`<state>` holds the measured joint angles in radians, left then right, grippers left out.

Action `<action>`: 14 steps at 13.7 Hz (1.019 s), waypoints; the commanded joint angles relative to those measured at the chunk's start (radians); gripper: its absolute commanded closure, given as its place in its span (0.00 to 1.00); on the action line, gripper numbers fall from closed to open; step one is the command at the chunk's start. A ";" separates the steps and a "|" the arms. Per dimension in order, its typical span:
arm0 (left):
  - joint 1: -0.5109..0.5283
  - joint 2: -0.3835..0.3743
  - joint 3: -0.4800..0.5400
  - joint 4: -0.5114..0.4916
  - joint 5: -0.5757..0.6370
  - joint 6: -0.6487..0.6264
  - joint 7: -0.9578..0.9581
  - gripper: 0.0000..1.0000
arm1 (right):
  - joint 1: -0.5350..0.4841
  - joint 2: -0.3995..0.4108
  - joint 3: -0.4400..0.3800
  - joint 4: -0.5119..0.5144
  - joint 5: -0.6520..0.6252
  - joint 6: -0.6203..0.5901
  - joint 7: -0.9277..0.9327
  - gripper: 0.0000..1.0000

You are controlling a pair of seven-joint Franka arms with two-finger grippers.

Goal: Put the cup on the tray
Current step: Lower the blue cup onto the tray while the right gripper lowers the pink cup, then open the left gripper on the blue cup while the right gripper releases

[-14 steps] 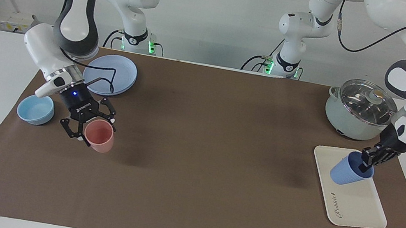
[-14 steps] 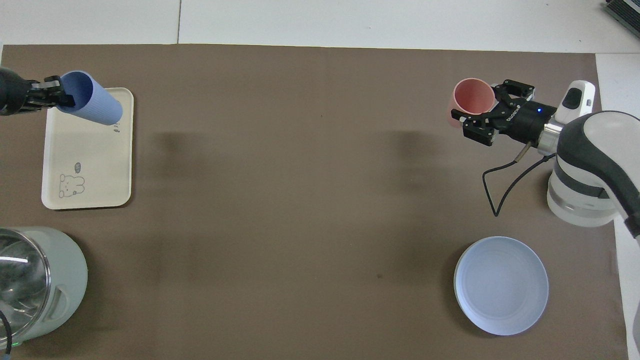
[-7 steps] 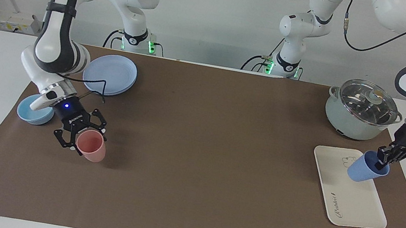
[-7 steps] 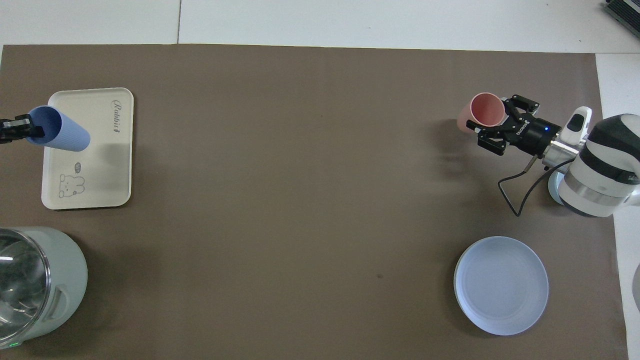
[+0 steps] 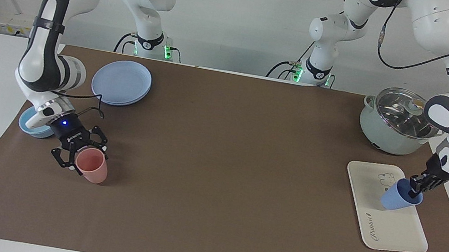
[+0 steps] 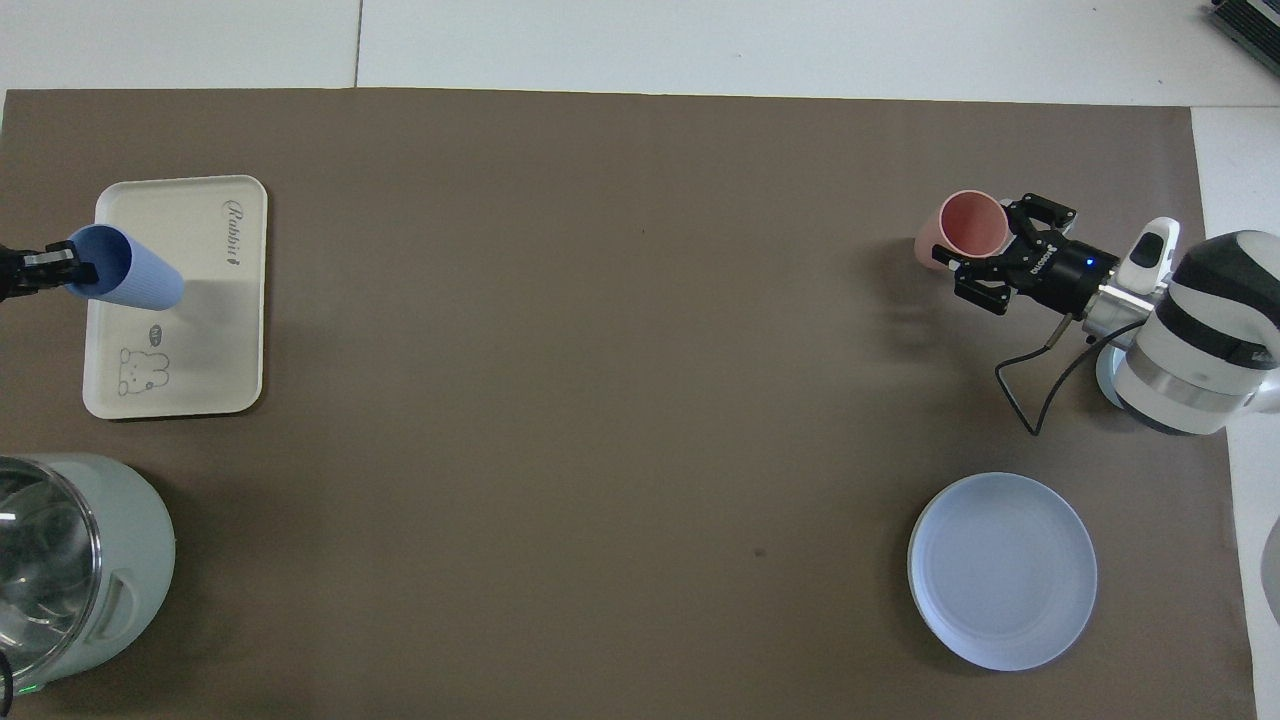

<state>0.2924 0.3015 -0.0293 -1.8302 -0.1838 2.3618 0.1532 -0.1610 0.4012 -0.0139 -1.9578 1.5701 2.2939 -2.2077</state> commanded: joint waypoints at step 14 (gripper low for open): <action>-0.125 0.041 -0.004 0.426 0.136 -0.597 -0.024 0.00 | -0.017 -0.168 0.003 -0.043 -0.111 -0.004 0.158 0.00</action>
<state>0.2234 0.3060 -0.0458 -1.5276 -0.1164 1.9017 0.1513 -0.1720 0.2984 -0.0138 -1.9662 1.5352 2.2835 -2.1351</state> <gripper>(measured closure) 0.000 0.000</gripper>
